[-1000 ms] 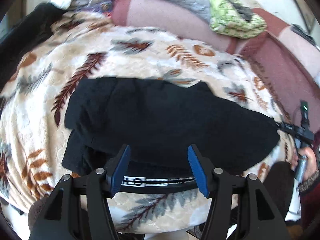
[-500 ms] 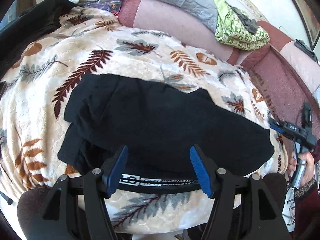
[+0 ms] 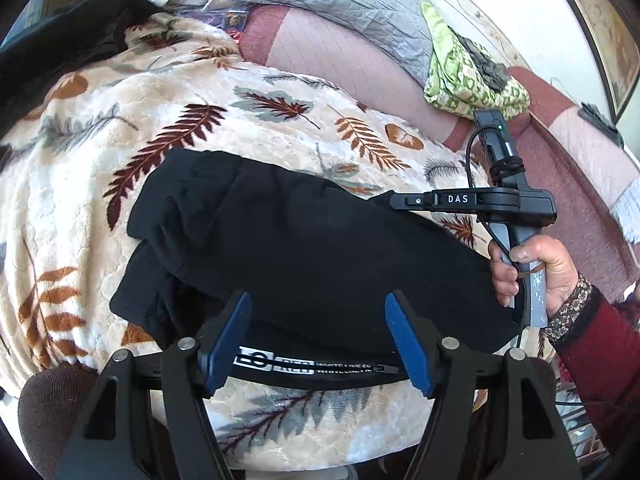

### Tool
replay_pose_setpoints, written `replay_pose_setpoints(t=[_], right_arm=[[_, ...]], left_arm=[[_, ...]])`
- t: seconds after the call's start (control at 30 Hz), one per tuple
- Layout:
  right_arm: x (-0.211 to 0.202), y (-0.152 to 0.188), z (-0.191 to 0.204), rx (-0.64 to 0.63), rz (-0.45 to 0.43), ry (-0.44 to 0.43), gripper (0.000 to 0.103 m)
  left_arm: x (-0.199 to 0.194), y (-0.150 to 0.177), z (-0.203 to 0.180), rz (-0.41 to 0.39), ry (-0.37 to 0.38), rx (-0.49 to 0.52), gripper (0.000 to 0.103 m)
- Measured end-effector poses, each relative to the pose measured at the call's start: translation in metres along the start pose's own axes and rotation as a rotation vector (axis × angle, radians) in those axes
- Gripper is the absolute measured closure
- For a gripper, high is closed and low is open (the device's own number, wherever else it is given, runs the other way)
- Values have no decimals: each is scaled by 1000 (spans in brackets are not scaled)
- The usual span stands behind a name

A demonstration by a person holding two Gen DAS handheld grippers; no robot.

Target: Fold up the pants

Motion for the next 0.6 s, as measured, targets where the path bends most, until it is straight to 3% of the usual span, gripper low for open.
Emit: replay_pose_setpoints(t=[0.1, 0.3, 0.43, 0.53, 0.6], right_arm=[[4, -8, 3, -30, 13, 29, 100], [11, -39, -24, 37, -7, 159, 102], [16, -46, -30, 14, -31, 323, 103], [-8, -38, -40, 81, -64, 286, 98], [-37, -21, -43, 119, -108, 229, 85]], left_arm=[[1, -2, 12, -3, 18, -40, 34], [2, -1, 22, 2, 1, -65, 34], [-4, 0, 22, 1, -17, -59, 34], [-9, 0, 22, -5, -21, -53, 34], [-12, -1, 21, -9, -14, -50, 33]])
Point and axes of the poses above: each gripper's, at about its wrist camera, not at the fingertips, and x roughly the way its jaws point, z to its left, y to its underside, the point moved 1 cm from there along x, roughly the way its jaws point
